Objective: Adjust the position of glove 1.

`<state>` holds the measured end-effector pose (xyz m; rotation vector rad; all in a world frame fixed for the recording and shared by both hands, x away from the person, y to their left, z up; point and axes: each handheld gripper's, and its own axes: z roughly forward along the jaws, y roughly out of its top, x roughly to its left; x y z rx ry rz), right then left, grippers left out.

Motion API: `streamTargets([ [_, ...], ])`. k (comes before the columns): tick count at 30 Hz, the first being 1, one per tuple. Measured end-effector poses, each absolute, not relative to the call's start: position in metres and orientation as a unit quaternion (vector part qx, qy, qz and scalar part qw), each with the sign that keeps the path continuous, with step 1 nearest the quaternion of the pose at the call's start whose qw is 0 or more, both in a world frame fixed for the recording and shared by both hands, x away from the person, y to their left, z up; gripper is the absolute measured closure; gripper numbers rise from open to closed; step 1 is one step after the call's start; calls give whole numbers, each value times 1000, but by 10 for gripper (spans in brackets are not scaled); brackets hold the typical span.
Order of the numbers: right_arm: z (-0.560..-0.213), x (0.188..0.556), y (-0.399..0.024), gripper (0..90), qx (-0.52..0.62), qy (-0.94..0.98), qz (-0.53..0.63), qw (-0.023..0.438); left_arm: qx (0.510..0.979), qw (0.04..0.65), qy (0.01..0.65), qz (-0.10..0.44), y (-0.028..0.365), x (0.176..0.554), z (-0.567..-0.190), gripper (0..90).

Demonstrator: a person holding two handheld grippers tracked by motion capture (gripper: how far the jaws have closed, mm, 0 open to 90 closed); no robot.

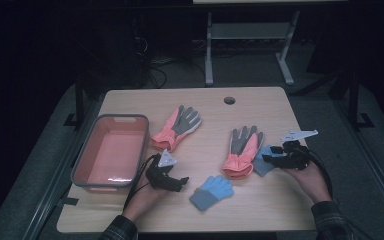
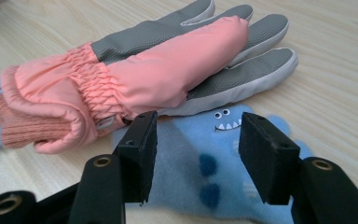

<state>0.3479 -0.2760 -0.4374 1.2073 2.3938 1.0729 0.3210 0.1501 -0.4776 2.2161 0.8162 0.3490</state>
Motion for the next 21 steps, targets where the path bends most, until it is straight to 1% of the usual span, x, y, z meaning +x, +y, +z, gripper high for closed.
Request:
streamTargets([
  [8,-451,358,-275,427,419,831,351,104,864,368,317,136,150,321,-477,126],
  [14,-459,361,-273,420,419,839,335,94,863,369,318,136,150,321,-478,126],
  [16,-462,361,-272,439,419,841,330,92,863,369,318,136,150,321,-478,126],
  [18,-463,361,-272,485,416,843,327,97,863,368,317,136,150,321,-478,126],
  [19,-463,361,-272,485,416,843,327,97,863,368,317,136,150,321,-478,126],
  [21,-464,359,-272,518,411,847,319,110,863,368,317,136,150,321,-478,126],
])
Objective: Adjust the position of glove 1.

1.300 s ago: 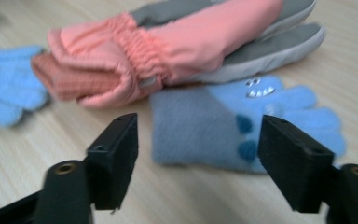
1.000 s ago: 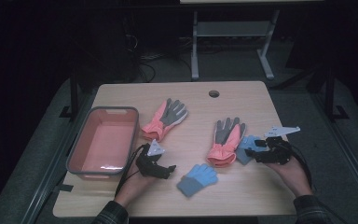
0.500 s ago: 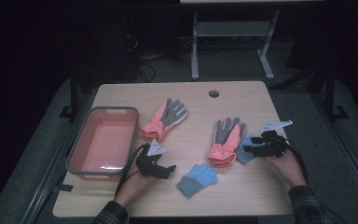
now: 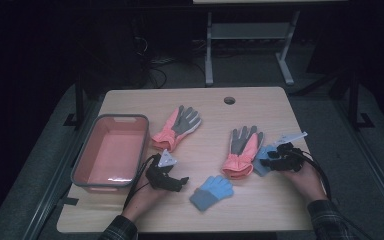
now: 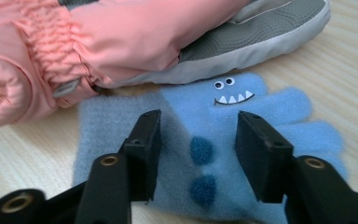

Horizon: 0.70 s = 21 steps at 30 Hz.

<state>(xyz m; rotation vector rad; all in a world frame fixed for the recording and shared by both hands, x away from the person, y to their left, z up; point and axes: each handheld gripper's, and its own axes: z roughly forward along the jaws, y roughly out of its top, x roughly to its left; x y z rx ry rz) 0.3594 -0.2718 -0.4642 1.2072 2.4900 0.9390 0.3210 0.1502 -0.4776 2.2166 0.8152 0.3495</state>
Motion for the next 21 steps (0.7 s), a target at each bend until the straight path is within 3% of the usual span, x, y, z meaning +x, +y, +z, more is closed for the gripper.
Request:
streamTargets([
  [6,-463,356,-269,659,396,856,308,124,863,368,318,136,150,321,-478,126],
  [9,-464,352,-269,771,392,856,312,130,863,368,317,136,150,321,-478,126],
  [21,-460,352,-275,827,418,841,327,101,863,369,318,136,150,321,-478,126],
])
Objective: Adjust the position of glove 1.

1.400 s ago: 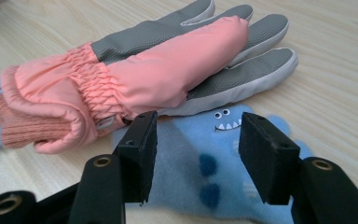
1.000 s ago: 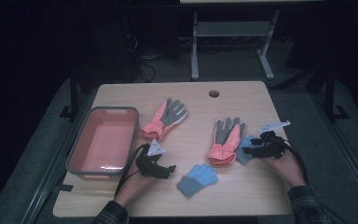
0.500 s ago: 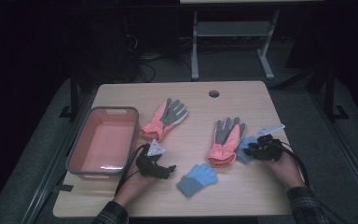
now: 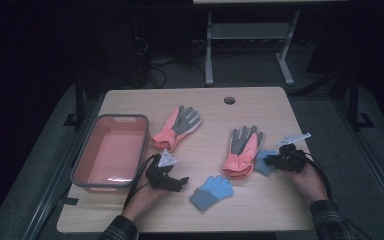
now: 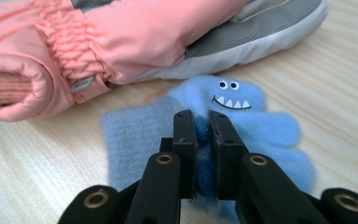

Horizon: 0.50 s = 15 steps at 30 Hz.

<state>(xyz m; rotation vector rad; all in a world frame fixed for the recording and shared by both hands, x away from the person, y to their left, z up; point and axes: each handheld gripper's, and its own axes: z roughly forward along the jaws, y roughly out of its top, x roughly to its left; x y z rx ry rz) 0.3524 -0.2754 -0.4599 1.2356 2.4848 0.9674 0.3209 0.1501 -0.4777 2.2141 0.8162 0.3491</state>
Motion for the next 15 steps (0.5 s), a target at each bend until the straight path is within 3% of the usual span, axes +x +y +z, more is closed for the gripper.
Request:
streamTargets([
  [15,-428,343,-290,823,427,811,390,92,862,369,318,136,150,321,-478,126],
])
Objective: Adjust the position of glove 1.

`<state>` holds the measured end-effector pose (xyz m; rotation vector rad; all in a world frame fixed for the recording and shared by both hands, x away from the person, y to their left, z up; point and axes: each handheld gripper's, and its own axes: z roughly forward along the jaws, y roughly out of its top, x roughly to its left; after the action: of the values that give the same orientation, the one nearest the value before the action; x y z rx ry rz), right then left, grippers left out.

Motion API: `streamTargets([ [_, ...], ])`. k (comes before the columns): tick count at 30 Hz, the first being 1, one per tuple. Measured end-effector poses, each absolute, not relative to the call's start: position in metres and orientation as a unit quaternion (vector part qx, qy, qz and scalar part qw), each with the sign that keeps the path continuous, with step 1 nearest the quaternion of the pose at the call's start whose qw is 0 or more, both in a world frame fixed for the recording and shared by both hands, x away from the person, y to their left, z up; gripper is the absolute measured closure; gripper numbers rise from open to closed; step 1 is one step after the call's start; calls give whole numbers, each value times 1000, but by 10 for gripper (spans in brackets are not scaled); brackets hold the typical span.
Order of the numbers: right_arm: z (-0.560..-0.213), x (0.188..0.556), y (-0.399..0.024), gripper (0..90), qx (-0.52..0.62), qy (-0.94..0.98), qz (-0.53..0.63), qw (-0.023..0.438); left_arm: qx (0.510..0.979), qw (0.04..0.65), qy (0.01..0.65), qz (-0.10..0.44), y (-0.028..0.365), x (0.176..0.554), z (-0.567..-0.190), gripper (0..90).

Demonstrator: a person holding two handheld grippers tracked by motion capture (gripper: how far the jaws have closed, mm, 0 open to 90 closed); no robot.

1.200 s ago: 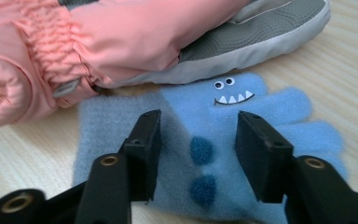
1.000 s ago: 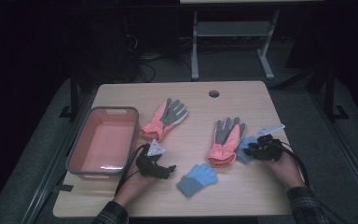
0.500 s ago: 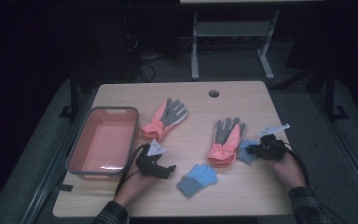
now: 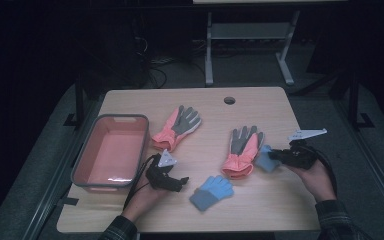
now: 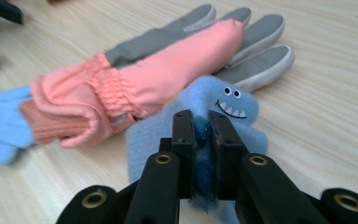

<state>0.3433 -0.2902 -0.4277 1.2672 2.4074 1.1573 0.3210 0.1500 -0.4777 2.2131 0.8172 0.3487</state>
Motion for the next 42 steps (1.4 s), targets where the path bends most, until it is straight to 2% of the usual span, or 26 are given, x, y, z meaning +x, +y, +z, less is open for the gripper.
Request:
streamTargets([
  [21,-388,325,-258,819,386,811,432,89,863,368,318,136,150,321,-478,126],
  [30,-372,314,-218,818,347,823,442,83,865,365,318,134,150,321,-477,126],
  [42,-375,301,-165,815,302,849,429,57,866,365,316,135,151,321,-477,127],
])
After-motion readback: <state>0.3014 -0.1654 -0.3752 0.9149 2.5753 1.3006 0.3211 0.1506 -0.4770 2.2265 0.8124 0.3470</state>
